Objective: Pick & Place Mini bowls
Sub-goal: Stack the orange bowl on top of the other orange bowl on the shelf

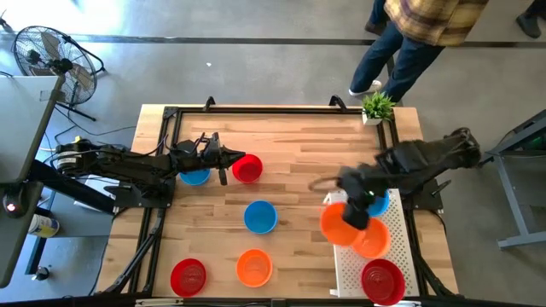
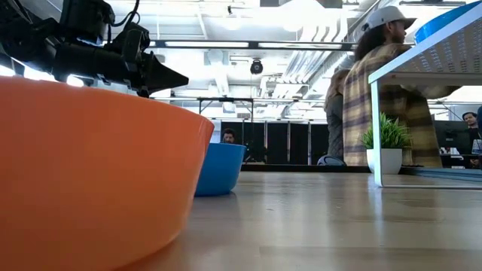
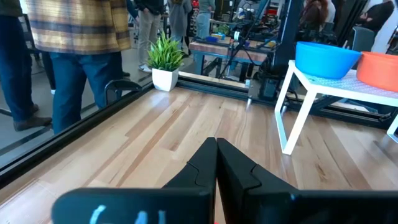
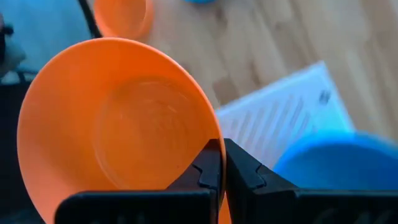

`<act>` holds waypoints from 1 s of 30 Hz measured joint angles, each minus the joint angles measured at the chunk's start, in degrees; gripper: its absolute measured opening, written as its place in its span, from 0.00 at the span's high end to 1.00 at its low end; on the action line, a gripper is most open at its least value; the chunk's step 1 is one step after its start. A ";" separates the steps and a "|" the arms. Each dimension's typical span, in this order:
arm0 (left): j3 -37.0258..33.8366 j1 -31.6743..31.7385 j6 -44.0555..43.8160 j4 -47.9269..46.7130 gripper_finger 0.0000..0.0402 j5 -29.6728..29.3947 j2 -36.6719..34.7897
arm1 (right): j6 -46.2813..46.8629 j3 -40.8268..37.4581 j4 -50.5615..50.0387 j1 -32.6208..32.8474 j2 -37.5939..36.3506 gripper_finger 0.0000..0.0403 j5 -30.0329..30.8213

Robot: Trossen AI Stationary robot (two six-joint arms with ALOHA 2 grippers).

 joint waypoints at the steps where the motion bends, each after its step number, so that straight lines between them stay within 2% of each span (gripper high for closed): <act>1: 0.00 -0.02 0.00 0.00 1.00 0.01 0.00 | 1.82 0.00 -1.03 1.80 -0.39 1.00 0.10; 5: 0.00 -0.01 0.00 0.00 1.00 0.00 0.00 | 10.45 -0.03 -7.40 7.89 -1.89 1.00 1.66; 11: 0.00 0.01 0.00 -0.01 1.00 0.01 0.00 | 19.71 -1.04 -7.26 15.80 -4.47 1.00 5.13; 16: 0.00 0.01 0.00 0.00 1.00 0.01 0.00 | 23.13 -3.99 -7.03 21.28 -6.45 1.00 11.20; 23: 0.00 -0.01 -0.24 -0.02 1.00 0.01 0.00 | 29.59 -16.23 -6.81 24.38 -15.03 1.00 11.96; 30: 0.00 -0.02 -0.28 -0.02 1.00 0.01 0.00 | 30.10 -24.60 1.10 24.28 -20.18 1.00 12.06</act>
